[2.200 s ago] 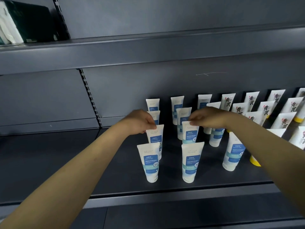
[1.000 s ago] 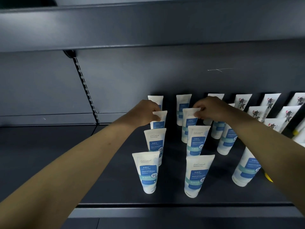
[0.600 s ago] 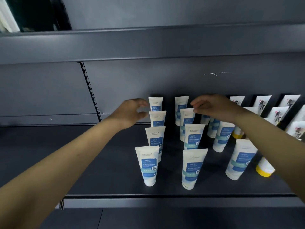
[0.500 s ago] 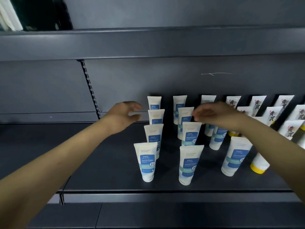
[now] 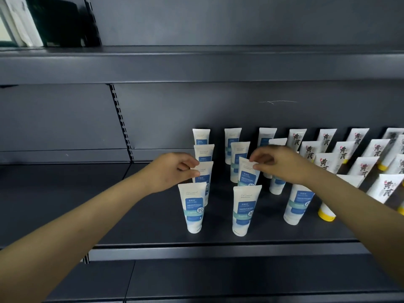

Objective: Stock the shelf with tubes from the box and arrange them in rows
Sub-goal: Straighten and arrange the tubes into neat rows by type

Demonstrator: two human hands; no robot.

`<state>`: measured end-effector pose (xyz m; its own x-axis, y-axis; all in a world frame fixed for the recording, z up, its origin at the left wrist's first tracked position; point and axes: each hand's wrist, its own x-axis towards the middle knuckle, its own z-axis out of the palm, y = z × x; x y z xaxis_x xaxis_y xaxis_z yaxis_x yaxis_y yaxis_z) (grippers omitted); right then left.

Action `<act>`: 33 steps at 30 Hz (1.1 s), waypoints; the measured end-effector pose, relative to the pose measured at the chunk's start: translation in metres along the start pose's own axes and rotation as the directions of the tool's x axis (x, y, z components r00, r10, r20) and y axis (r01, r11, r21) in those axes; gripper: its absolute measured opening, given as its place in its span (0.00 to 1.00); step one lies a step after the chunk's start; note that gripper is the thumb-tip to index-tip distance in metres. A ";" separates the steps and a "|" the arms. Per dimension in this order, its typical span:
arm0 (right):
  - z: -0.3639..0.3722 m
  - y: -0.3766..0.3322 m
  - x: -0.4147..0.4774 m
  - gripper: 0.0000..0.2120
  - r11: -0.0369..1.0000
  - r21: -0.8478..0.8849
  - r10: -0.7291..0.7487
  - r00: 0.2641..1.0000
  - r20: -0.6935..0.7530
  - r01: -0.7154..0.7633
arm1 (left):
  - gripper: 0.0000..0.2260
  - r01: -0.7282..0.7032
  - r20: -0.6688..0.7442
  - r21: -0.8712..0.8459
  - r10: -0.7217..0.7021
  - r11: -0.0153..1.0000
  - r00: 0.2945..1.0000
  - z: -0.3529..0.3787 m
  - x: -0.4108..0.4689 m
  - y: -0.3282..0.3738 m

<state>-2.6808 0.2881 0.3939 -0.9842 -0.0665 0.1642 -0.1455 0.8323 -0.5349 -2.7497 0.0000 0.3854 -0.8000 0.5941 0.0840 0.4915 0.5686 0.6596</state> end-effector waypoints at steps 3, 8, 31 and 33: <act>0.001 -0.001 0.009 0.14 0.994 -0.090 0.064 0.998 -0.005 -0.064 | 0.17 -0.019 -0.059 0.027 0.020 0.999 0.998 -0.002 0.006 0.004; 0.007 -0.003 0.023 0.16 0.953 -0.281 0.140 0.988 0.072 -0.114 | 0.21 0.070 0.045 0.104 -0.075 0.992 0.996 -0.001 0.026 0.006; 0.005 0.005 0.029 0.13 0.974 -0.167 0.156 0.988 0.016 -0.151 | 0.11 0.185 -0.027 -0.015 -0.185 0.983 0.982 0.017 0.045 0.005; 0.005 0.004 0.029 0.13 0.976 -0.157 0.159 0.987 0.023 -0.154 | 0.11 0.198 -0.028 -0.035 -0.199 0.980 0.980 0.018 0.046 0.005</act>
<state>-2.7103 0.2871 0.3922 -0.9968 0.0545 0.0579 0.0254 0.9084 -0.4174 -2.7773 0.0405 0.3791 -0.8913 0.4525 -0.0281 0.3107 0.6548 0.6890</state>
